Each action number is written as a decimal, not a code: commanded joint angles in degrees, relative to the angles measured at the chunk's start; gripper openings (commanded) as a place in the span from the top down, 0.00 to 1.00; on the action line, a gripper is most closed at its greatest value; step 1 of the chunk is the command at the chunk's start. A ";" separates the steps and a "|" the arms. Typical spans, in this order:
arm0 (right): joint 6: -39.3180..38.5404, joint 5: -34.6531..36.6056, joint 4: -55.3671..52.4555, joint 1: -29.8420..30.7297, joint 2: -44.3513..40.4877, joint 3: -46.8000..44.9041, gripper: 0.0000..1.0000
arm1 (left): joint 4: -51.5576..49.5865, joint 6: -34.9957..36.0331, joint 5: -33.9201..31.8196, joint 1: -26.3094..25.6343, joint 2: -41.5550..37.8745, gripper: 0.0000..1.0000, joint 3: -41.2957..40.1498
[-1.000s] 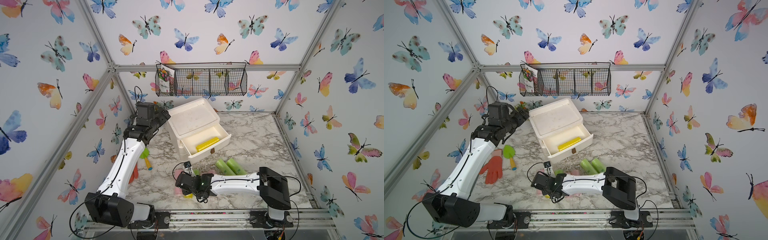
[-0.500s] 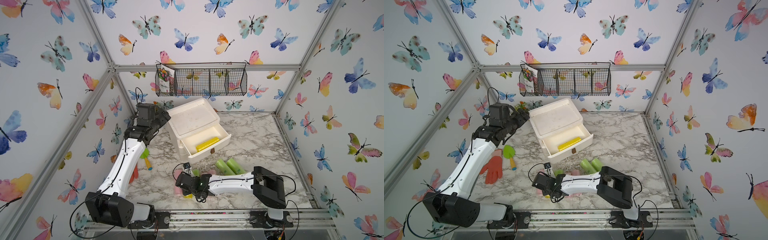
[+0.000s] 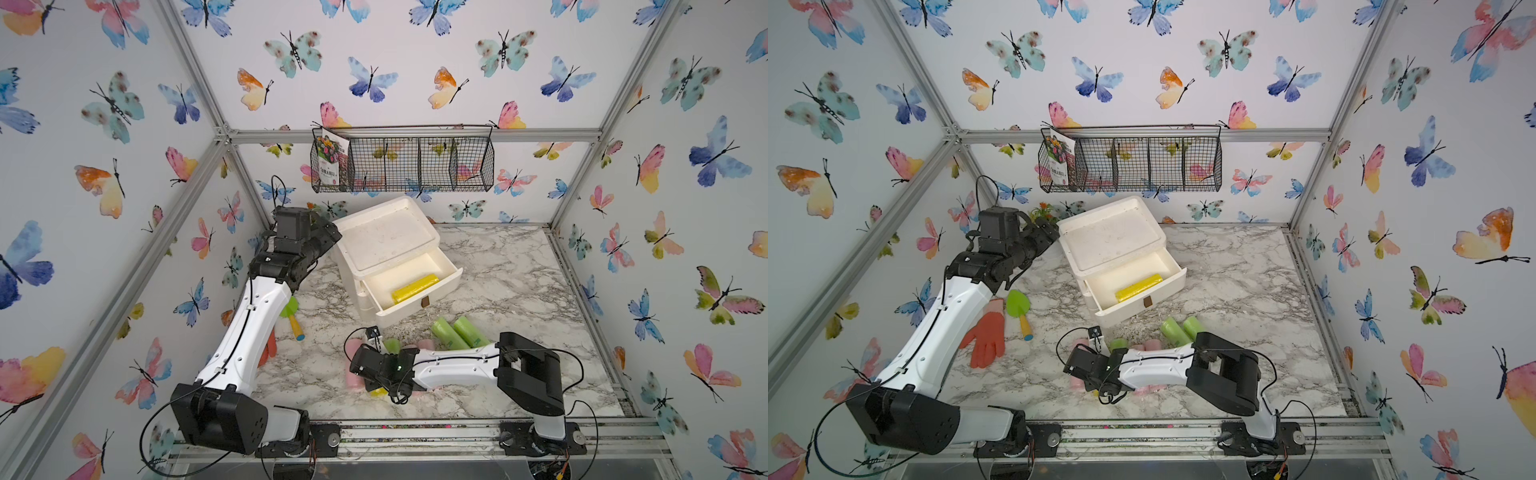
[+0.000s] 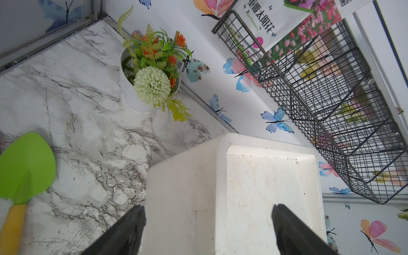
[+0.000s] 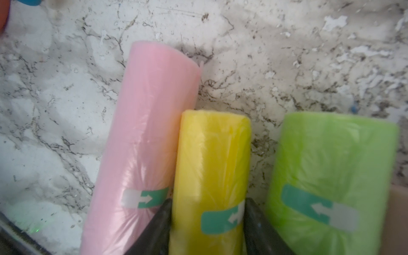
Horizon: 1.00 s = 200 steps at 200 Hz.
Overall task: Sort the rolls of trash bags by color and place them into the drawer
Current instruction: Pick up the roll of trash bags from the center of the board.
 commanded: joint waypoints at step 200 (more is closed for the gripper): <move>-13.18 -28.19 -7.41 0.44 -17.34 13.41 0.71 | -0.48 0.17 0.52 0.72 0.07 0.09 0.78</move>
